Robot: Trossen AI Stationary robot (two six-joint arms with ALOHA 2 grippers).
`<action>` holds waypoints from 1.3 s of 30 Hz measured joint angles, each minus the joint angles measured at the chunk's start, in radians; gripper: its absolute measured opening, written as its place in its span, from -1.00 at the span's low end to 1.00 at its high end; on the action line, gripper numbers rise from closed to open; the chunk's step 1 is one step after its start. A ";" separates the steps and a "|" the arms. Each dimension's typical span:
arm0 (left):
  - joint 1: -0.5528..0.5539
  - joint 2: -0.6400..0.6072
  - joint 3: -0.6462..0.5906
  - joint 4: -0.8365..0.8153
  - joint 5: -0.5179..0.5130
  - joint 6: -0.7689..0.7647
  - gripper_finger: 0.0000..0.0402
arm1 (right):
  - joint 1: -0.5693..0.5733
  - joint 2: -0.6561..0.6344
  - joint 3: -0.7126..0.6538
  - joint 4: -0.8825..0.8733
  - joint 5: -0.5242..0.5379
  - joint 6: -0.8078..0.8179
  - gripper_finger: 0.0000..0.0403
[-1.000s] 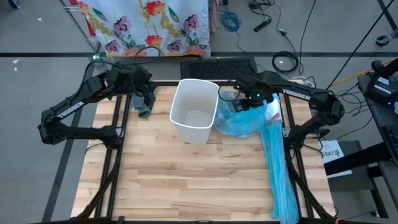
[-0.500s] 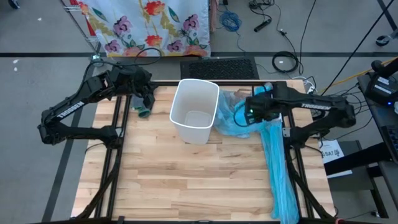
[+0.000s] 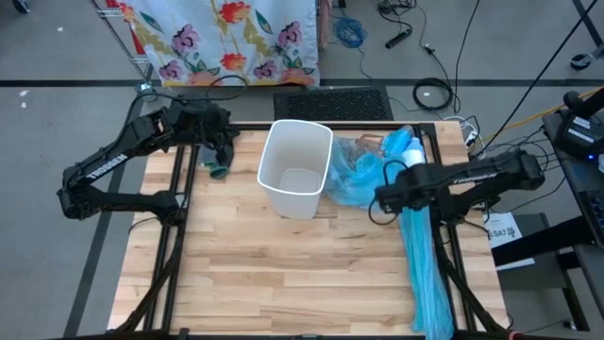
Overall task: Place trash/remove bag and relplace
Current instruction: Insert the new blue trash bag into the trash bin
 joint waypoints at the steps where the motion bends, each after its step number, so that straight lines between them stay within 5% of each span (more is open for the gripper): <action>1: 0.000 0.000 0.000 -0.003 0.000 0.000 -1.00 | 0.011 0.000 -0.030 0.000 -0.003 0.030 0.58; 13: 0.000 0.000 0.000 -0.002 0.002 0.000 -1.00 | -0.018 0.009 -0.375 0.347 0.003 0.117 0.68; 22: -0.001 0.000 0.000 0.000 0.024 -0.001 -1.00 | -0.105 0.140 -0.367 0.369 0.018 0.130 0.64; 34: -0.001 0.000 0.000 -0.007 0.034 -0.002 -1.00 | -0.111 0.328 -0.361 0.500 0.011 0.074 0.33; 39: -0.001 0.000 0.000 -0.007 0.034 -0.001 -1.00 | -0.090 0.320 -0.364 0.536 0.002 0.106 -0.15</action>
